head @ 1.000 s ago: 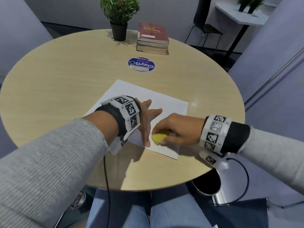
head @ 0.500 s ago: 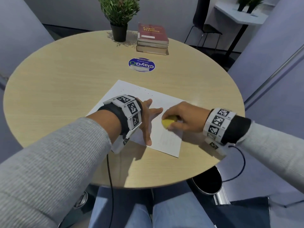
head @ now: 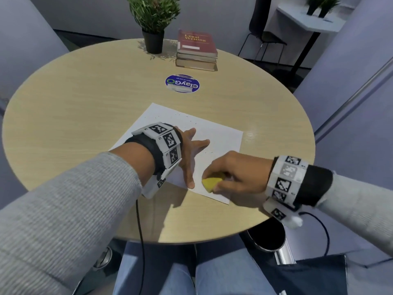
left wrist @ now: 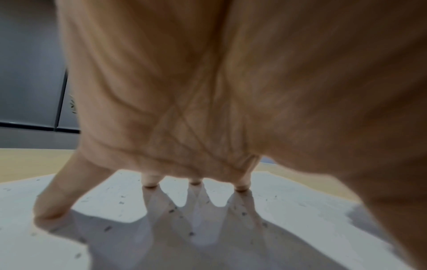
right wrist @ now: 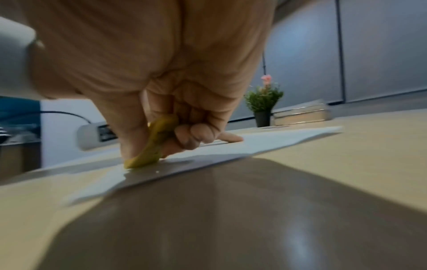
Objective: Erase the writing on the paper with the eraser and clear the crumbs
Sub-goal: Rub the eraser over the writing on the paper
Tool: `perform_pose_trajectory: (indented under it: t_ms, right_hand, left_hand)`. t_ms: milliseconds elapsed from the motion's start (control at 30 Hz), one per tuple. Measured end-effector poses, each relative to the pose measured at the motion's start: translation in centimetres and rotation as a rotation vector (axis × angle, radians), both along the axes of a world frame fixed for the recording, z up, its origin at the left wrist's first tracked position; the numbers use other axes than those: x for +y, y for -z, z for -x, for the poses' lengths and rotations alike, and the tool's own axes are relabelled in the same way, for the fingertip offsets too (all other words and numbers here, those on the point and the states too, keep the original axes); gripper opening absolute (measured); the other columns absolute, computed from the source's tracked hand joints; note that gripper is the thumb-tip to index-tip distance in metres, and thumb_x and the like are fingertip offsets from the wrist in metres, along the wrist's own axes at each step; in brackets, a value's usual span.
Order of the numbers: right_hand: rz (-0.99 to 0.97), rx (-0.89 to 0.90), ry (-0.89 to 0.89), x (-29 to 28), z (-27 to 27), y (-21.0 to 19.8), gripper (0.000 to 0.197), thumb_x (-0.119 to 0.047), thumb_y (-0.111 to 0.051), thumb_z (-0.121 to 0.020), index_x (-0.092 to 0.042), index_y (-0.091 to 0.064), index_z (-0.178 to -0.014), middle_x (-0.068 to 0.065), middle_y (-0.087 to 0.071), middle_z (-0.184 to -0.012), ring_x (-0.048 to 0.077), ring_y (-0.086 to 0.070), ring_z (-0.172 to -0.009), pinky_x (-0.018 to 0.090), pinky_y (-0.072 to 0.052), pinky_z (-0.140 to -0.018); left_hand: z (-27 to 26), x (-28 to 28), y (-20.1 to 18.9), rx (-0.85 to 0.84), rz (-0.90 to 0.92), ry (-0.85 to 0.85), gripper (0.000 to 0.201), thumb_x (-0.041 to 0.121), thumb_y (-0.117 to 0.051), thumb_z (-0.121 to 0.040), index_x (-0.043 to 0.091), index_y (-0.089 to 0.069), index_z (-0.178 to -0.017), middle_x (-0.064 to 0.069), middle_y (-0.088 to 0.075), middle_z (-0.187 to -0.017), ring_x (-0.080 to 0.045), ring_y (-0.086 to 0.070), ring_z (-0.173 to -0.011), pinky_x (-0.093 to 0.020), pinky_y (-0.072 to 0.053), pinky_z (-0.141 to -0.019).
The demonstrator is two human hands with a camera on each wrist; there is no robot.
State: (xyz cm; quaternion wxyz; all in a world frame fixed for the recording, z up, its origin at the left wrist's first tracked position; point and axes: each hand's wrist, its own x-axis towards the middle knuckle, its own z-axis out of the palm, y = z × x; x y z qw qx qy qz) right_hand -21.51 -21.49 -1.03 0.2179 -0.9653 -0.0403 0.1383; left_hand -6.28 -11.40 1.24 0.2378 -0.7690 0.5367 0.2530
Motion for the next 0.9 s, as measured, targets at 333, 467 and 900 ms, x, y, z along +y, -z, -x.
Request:
perform_pose_trajectory:
  t_ms: [333,467,900]
  right_hand:
    - [0.187,-0.065,0.205,-4.5,-1.4,-0.7,0.031,-0.027,-0.063,-0.086,-0.016,-0.065,-0.116,0.002,-0.069,-0.1,0.013,-0.055,-0.082,0.023,-0.043,-0.073]
    - [0.182,-0.084,0.192,-4.6,-1.3,-0.5,0.032,-0.027,-0.065,-0.085,-0.017,-0.064,-0.116,0.002,-0.069,-0.101,0.012,-0.055,-0.08,0.024,-0.044,-0.073]
    - [0.075,0.022,0.154,-3.0,-1.4,-1.4,0.032,-0.028,-0.064,-0.082,-0.017,-0.067,-0.111,0.0,-0.07,-0.095,0.014,-0.062,-0.084,0.025,-0.049,-0.078]
  left_hand:
    - [-0.4,-0.3,1.1,-0.03,0.063,0.032,0.134,0.081,-0.074,-0.055,0.049,0.015,-0.152,-0.003,0.011,-0.165,-0.036,0.004,-0.151,-0.06,-0.01,-0.119]
    - [-0.1,-0.5,1.9,0.037,0.065,-0.001,0.136,0.082,-0.074,-0.053,0.053,0.018,-0.148,-0.003,0.021,-0.163,-0.04,0.019,-0.148,-0.066,-0.002,-0.117]
    - [0.7,-0.5,1.6,0.068,0.049,-0.032,0.136,0.072,-0.078,-0.061,0.043,0.018,-0.153,-0.003,0.027,-0.162,-0.045,0.022,-0.146,-0.068,-0.003,-0.115]
